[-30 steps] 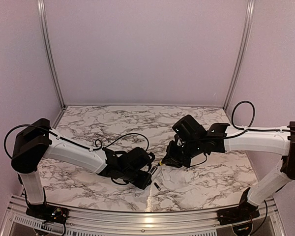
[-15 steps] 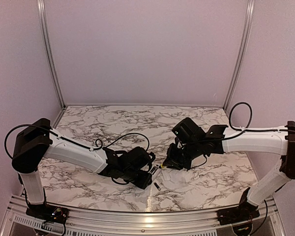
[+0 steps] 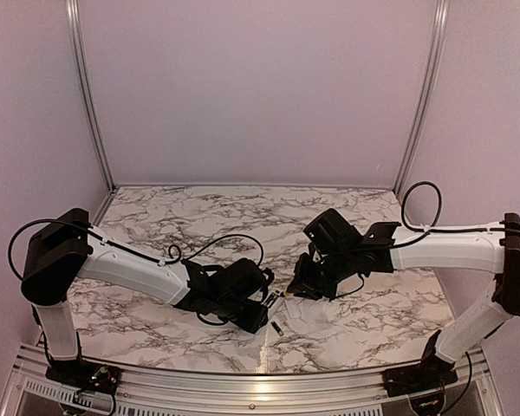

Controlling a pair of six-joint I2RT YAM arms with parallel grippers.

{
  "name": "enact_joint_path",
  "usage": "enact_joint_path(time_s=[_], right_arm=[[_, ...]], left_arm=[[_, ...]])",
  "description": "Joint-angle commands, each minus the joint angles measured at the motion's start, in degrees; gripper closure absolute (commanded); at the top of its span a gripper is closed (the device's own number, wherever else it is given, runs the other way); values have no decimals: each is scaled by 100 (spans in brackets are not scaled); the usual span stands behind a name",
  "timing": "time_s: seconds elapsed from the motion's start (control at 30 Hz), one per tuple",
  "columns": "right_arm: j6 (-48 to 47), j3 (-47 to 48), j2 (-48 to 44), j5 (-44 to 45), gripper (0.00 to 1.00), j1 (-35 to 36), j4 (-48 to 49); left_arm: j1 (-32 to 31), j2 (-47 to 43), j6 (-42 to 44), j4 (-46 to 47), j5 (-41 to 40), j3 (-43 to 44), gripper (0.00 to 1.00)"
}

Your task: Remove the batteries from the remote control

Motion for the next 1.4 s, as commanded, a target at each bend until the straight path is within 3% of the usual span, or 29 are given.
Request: enact_joint_path(time_s=[0.0,0.6,1.07,1.37], right_arm=[[57,-52,107,34,100,-67,176],[159,-371,110,-199,100,-153,617],[17,-436,163,-339,100,-156,487],[-465,-7,309,-378,100,-156,97]], left_arm=[[10,301,46,-195,182,43,61],[10,327,110,-206,209,83,61],[10,354,104,-206,233,89,62],[11,361,75,-191,215,92,62]])
